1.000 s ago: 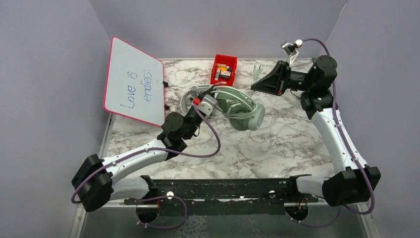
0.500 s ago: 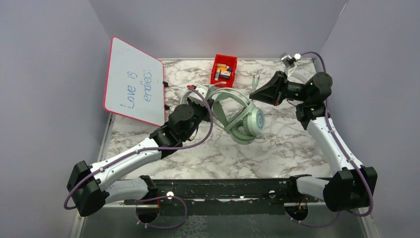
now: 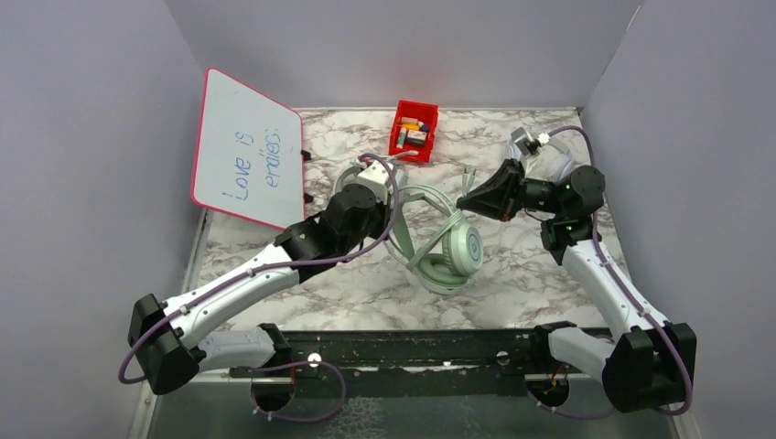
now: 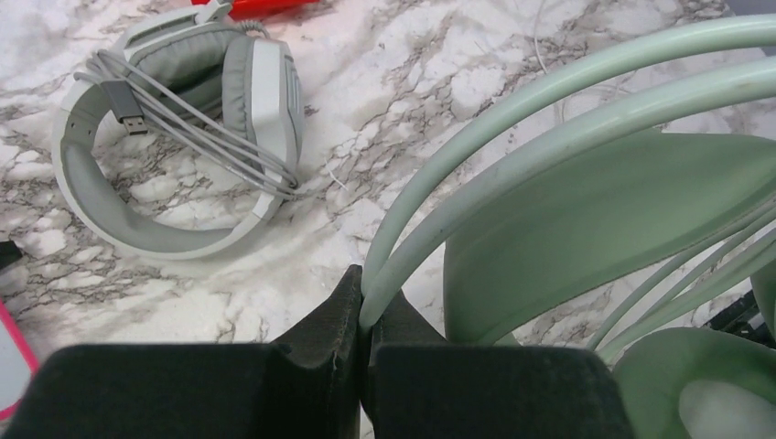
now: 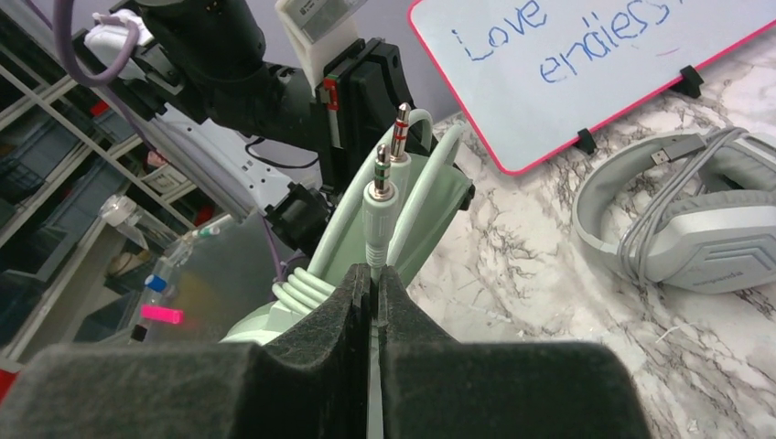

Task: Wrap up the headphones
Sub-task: Wrap the headphones cable around the headphones.

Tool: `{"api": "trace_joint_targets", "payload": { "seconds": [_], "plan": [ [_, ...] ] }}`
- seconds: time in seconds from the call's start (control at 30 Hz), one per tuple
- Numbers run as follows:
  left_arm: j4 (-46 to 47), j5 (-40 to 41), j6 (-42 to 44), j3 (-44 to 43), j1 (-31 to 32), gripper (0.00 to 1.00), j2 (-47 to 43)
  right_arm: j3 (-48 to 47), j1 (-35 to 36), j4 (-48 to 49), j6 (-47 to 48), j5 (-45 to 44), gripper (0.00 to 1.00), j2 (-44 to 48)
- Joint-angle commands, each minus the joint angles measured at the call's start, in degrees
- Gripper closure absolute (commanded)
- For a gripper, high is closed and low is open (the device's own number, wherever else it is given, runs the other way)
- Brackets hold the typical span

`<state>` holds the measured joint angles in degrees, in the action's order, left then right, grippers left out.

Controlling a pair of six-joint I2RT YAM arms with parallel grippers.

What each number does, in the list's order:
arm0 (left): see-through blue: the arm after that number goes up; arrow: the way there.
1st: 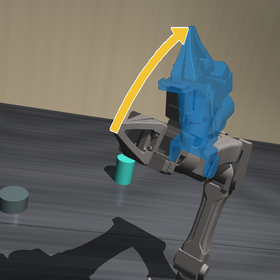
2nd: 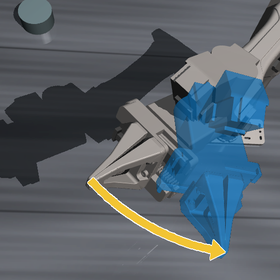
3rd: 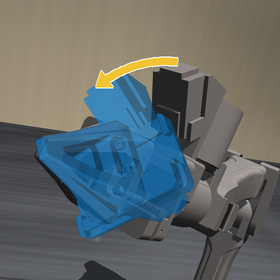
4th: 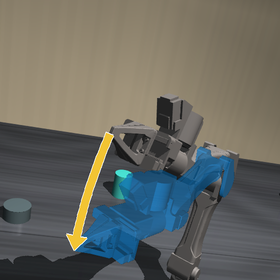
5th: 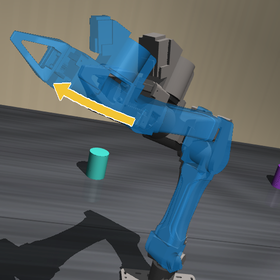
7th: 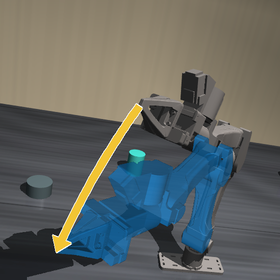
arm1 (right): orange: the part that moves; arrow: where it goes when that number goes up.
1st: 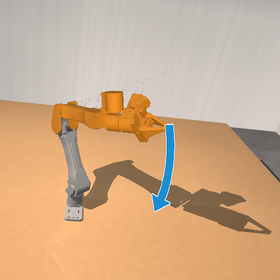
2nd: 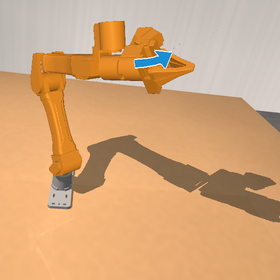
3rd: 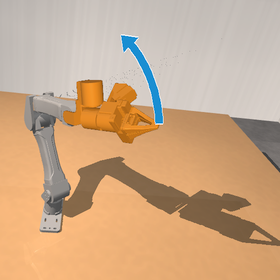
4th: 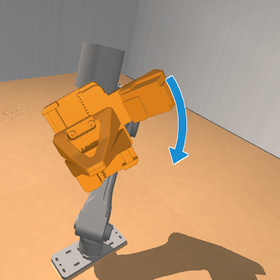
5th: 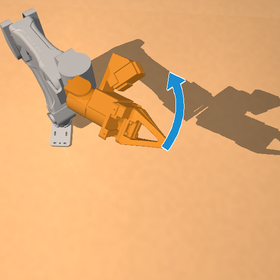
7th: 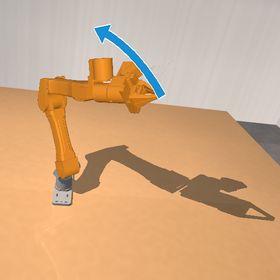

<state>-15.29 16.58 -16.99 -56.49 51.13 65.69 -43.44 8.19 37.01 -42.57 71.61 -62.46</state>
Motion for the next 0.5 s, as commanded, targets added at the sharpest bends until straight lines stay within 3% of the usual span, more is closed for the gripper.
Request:
{"api": "trace_joint_targets", "payload": {
  "seconds": [0.0,0.17,0.23,0.3,0.47],
  "plan": [
    [-10.39,-2.37,0.36,-2.55,-0.41,1.0,1.37,0.92,0.49,8.48,-1.3,-2.45,0.91,0.37],
    [-11.87,-3.73,1.86,-3.98,-0.4,1.0,2.41,3.08,0.72,16.15,-7.36,-3.31,0.84,-0.97],
    [-11.96,-4.02,1.67,-4.0,-0.34,1.0,2.38,3.22,0.7,17.32,-9.6,-3.92,0.87,-1.51],
    [-11.96,-4.1,1.45,-4.07,-0.39,1.0,2.2,3.19,0.97,18.85,-11.1,-4.11,0.98,-1.9],
    [-12.28,-1.69,0.75,-3.94,-0.42,1.0,2.21,1.75,1.22,9.57,-5.98,-5.8,1.0,0.02]
  ]
}}
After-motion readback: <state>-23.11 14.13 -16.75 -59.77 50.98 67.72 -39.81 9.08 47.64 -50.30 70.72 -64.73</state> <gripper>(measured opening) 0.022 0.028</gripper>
